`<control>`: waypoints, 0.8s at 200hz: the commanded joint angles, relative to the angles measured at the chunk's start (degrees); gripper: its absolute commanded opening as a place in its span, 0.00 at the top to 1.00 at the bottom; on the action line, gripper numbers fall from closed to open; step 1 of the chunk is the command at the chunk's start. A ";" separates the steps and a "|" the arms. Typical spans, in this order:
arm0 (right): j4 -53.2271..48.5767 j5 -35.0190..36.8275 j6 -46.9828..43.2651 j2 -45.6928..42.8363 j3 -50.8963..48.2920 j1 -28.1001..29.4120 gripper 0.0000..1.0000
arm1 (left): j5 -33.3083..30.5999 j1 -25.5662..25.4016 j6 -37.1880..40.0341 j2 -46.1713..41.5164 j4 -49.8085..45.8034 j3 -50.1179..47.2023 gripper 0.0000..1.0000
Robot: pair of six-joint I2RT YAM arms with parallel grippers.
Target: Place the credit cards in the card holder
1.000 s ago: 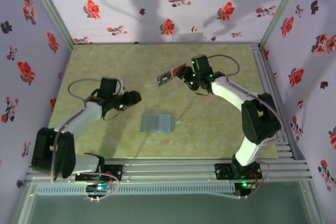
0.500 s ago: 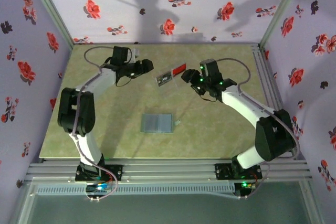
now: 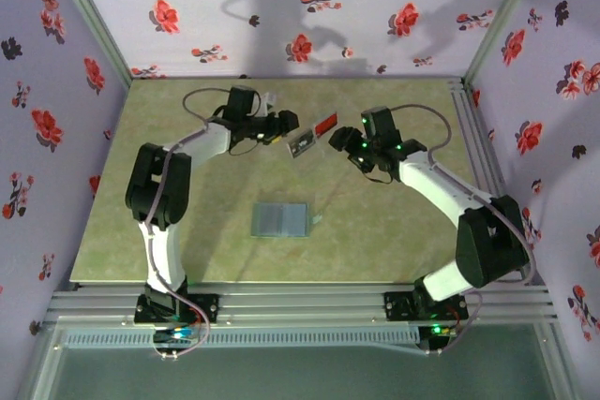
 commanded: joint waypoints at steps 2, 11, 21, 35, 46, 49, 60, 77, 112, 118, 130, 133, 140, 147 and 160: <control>-1.19 -0.01 -1.30 1.39 0.53 -0.61 0.29 | 2.34 -1.65 -5.02 -2.02 5.29 -3.72 0.27; -1.47 -0.25 -1.59 1.71 0.96 -0.86 0.29 | 2.25 -2.58 -5.70 -3.23 6.34 -4.89 0.27; -2.38 -0.84 -1.77 2.02 1.77 -1.37 0.29 | 2.07 -3.56 -6.81 -4.37 7.04 -6.10 0.27; -2.24 -2.49 -2.35 2.21 2.58 -1.79 0.29 | 2.37 -4.94 -9.47 -4.85 9.06 -7.79 0.27; -1.57 -3.64 -3.31 2.31 2.93 -1.79 0.30 | 2.96 -6.12 -11.63 -4.81 11.92 -9.05 0.27; -1.44 -3.87 -3.49 2.42 3.03 -1.77 0.30 | 2.91 -6.50 -12.15 -4.74 12.57 -9.36 0.27; -1.56 -4.19 -3.83 3.12 3.56 -1.83 0.30 | 1.26 -7.58 -15.35 -4.97 15.64 -11.35 0.28; -1.06 -5.23 -2.74 4.10 4.08 -2.22 0.30 | -0.55 -9.27 -16.51 -6.40 18.12 -12.98 0.28; 3.02 -8.83 1.30 7.89 3.83 -2.32 0.32 | -2.89 -8.83 -15.25 -10.17 16.69 -15.48 0.28; 3.56 -10.13 1.81 8.95 4.22 -2.32 0.33 | -3.51 -8.37 -15.07 -11.00 16.16 -16.41 0.28; 3.99 -11.27 1.97 10.45 4.55 -1.99 0.35 | -4.25 -7.54 -14.47 -12.08 15.94 -18.40 0.27; 4.18 -11.40 1.97 10.72 4.44 -1.91 0.35 | -4.25 -7.39 -14.26 -12.17 15.73 -18.71 0.27; 5.23 -11.76 1.97 11.09 4.12 -1.75 0.35 | -3.82 -6.95 -13.65 -11.95 14.70 -18.88 0.27; 6.23 -12.39 2.33 11.51 3.86 -1.68 0.36 | -3.22 -6.65 -13.37 -11.43 13.57 -18.66 0.28; 7.52 -13.99 3.02 12.30 4.11 -1.62 0.37 | -2.91 -6.61 -13.22 -11.01 13.26 -18.85 0.28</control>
